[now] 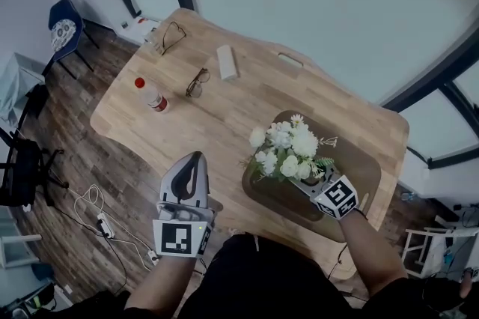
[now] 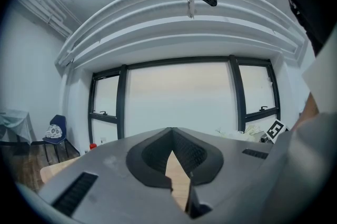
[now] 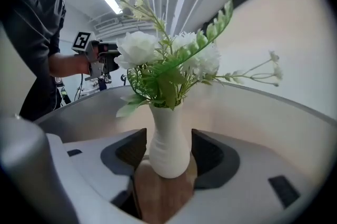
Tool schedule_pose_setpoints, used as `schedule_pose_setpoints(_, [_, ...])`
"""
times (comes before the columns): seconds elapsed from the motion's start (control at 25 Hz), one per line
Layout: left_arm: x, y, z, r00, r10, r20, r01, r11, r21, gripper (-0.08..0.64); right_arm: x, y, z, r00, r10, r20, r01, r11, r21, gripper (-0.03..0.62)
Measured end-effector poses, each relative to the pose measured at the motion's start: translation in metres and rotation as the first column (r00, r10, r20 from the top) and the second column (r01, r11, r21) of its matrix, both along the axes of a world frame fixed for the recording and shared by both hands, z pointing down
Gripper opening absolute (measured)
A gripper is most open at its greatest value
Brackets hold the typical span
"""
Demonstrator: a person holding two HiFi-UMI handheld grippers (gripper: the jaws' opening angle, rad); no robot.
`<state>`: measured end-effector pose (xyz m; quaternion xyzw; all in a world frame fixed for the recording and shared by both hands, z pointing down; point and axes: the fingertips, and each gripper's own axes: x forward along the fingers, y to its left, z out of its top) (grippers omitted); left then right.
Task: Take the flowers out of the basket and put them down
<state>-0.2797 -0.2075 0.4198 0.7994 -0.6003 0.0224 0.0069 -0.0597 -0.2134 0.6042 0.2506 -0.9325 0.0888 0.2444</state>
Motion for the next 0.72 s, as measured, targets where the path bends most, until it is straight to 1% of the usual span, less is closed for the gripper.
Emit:
schedule_pose_setpoints(0.12, [-0.004,-0.001,-0.002,1.0,-0.002,0.007,0.002,1.0,0.0,0.005,-0.015,-0.007,-0.002,0.999,-0.016,0.041,0.016,1.0,0.01,0.289])
schedule_pose_setpoints(0.24, [-0.007,0.0,-0.005,0.999,-0.002,0.032,0.002,1.0,0.004,0.005,-0.027,-0.014,-0.003,0.996,-0.019,0.085,0.017,1.0,0.013,0.301])
schedule_pose_setpoints(0.36, [-0.01,0.003,-0.003,0.999,-0.006,0.048,0.007,1.0,-0.004,0.005,-0.037,-0.021,-0.004,0.993,-0.015,0.115,0.012,1.0,0.023,0.301])
schedule_pose_setpoints(0.64, [-0.025,0.017,0.001,0.996,-0.046,0.071,0.05,0.998,-0.043,0.005,-0.06,-0.03,0.0,0.984,-0.004,0.176,-0.002,0.999,0.034,0.298])
schedule_pose_setpoints(0.72, [-0.027,0.019,-0.001,0.996,-0.049,0.08,0.052,0.998,-0.037,0.005,-0.063,-0.032,0.001,0.982,0.001,0.187,-0.007,0.999,0.035,0.283])
